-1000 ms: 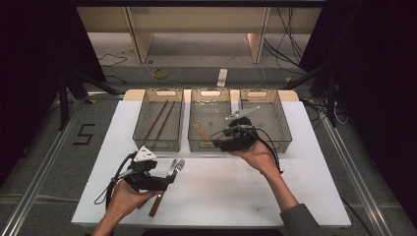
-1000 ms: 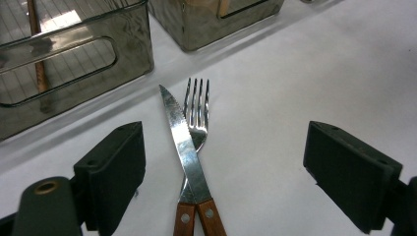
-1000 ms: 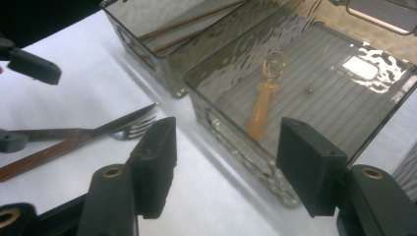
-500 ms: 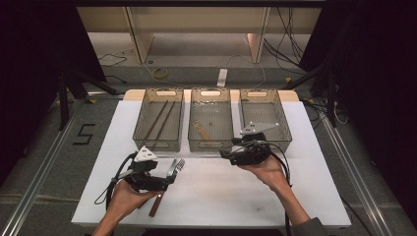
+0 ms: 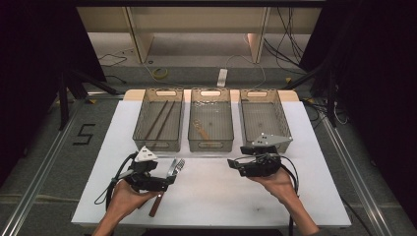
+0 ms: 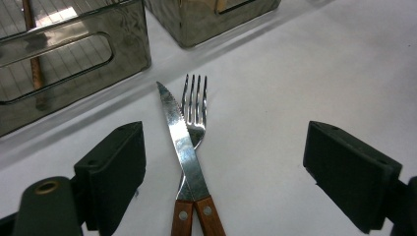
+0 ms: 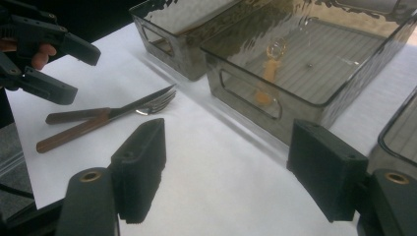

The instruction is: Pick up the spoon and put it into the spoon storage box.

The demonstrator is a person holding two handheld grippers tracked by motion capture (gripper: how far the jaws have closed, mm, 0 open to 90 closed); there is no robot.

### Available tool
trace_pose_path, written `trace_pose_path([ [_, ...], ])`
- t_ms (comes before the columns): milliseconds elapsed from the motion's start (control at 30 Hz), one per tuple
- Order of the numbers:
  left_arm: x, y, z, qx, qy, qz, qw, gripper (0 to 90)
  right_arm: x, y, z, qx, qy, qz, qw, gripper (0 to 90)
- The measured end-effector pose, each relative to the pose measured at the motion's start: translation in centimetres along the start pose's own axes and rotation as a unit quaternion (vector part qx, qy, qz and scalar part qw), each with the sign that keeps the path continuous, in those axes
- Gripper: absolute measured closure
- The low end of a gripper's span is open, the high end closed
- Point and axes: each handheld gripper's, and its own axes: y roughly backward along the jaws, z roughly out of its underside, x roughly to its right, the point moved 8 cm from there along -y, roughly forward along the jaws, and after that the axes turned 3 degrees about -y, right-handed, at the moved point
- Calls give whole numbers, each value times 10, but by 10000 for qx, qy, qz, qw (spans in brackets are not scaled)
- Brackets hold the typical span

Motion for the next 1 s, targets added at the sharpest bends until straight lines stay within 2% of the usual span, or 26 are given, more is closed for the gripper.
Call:
trace_pose_path([
  [433,2,0,0,-92,16,90,9999,157,-5,13,15,153,-36,-57,9999,292],
  [700,6,-3,1,-326,51,140,9994,157,-2,22,28,210,-119,-38,9997,292],
  [1000,11,-6,7,-665,51,184,9976,159,0,30,35,227,-161,6,9996,281],
])
